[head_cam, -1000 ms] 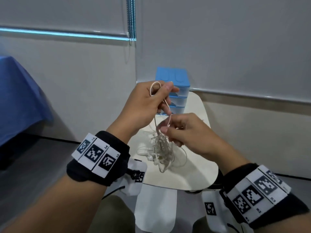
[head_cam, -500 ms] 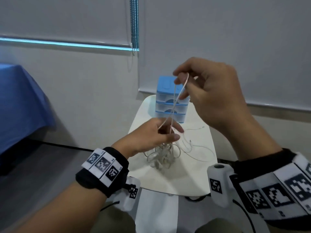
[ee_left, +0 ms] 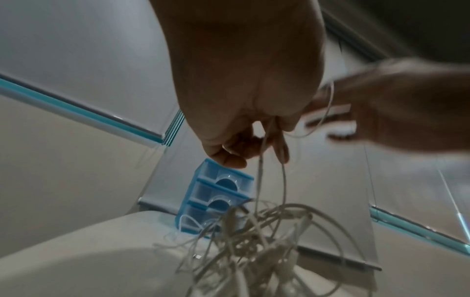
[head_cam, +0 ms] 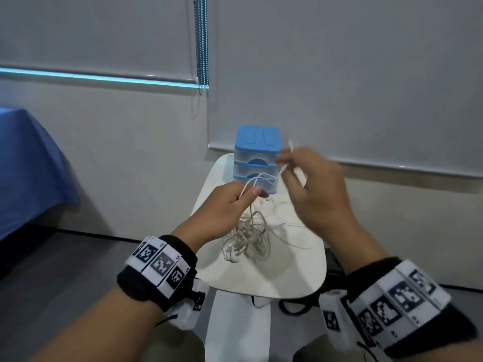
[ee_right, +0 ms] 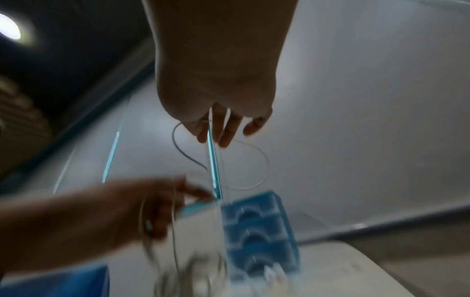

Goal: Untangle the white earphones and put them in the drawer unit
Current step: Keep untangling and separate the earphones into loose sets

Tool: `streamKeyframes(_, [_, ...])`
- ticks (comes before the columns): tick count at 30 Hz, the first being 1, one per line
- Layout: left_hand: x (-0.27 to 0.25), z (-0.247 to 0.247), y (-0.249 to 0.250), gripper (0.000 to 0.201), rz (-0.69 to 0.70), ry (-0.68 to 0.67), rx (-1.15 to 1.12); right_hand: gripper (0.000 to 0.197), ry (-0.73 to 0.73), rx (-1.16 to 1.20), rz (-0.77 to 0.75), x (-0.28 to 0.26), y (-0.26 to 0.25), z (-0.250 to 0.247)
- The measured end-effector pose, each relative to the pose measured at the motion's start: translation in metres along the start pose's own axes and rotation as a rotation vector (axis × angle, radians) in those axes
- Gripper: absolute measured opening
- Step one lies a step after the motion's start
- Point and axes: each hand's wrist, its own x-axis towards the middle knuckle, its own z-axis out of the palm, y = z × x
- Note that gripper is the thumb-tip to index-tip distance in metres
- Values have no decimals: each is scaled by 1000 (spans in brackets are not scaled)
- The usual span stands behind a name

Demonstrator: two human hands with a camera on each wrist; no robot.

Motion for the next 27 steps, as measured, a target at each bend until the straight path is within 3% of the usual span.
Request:
streamKeyframes(5, [2, -2, 15, 33, 69, 88, -158, 20, -421, 259, 356, -45, 11, 25])
streamKeyframes(7, [2, -4, 20, 34, 70, 84, -247, 8, -447, 326, 387, -51, 7, 31])
streamKeyframes(13, [-1, -11, 21, 25, 57, 66, -328, 21, -196, 434, 402, -28, -4, 27])
streamKeyframes(16, [-5, -8, 8, 20, -34, -48, -244, 19, -43, 485, 343, -7, -12, 11])
streamKeyframes(21, [-10, -12, 6, 21, -47, -139, -285, 16, 92, 350, 246, 12, 2, -12])
streamKeyframes(27, [-8, -31, 5, 17, -35, -116, -190, 20, 214, 168, 370, 5, 44, -44])
